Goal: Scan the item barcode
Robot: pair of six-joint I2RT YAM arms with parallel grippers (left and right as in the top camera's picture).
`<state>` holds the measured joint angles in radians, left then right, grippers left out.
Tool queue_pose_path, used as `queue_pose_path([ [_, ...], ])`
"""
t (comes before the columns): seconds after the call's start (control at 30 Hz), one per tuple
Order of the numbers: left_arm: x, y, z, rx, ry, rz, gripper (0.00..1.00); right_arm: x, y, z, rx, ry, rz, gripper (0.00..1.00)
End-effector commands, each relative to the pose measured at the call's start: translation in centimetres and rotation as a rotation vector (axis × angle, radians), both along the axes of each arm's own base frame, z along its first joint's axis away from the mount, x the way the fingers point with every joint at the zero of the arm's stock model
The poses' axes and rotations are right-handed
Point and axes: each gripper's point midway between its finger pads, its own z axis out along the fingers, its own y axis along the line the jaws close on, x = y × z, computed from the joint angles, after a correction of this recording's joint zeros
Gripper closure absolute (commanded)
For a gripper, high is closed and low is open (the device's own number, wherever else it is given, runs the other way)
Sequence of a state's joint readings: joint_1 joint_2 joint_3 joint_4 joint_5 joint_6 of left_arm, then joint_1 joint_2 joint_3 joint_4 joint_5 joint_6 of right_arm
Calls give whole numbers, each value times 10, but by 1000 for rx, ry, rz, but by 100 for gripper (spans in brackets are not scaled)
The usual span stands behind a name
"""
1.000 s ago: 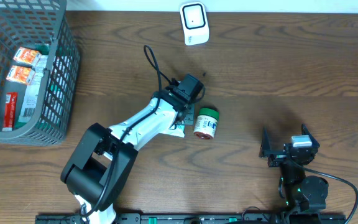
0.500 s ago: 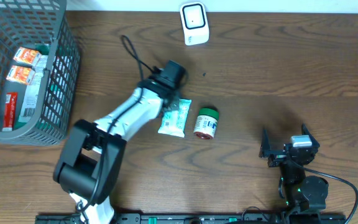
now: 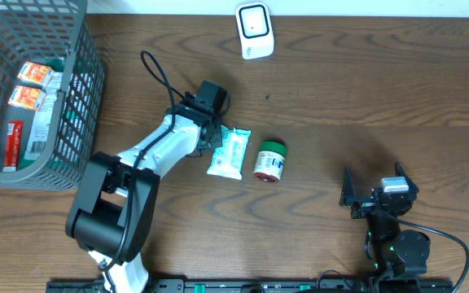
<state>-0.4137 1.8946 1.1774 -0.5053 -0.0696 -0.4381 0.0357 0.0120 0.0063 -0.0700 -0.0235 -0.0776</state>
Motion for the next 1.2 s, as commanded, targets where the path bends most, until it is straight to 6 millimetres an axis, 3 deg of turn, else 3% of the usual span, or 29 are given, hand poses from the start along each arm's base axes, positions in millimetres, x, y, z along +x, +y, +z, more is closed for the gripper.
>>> queue_pose_path([
  [0.0, -10, -3, -16, -5, 49, -26, 92, 0, -2, 0, -5, -1, -6, 1],
  [0.3, -25, -43, -14, -211, 129, -95, 92, 0, -2, 0, -5, -1, -6, 1],
  [0.63, -35, -55, -15, -213, 146, -132, 92, 0, -2, 0, -5, -1, -6, 1],
  [0.87, -22, -49, -9, -175, 87, -142, 92, 0, -2, 0, -5, -1, -6, 1],
  [1.0, -3, -33, 18, -105, 3, -131, 87, 0, -2, 0, -5, -1, -6, 1],
  [1.1, 15, -23, 58, -74, -75, -129, 78, 0, -2, 0, -5, -1, -6, 1],
  [1.17, 26, -12, 98, -51, -136, -115, 71, 0, -2, 0, -5, -1, -6, 1],
])
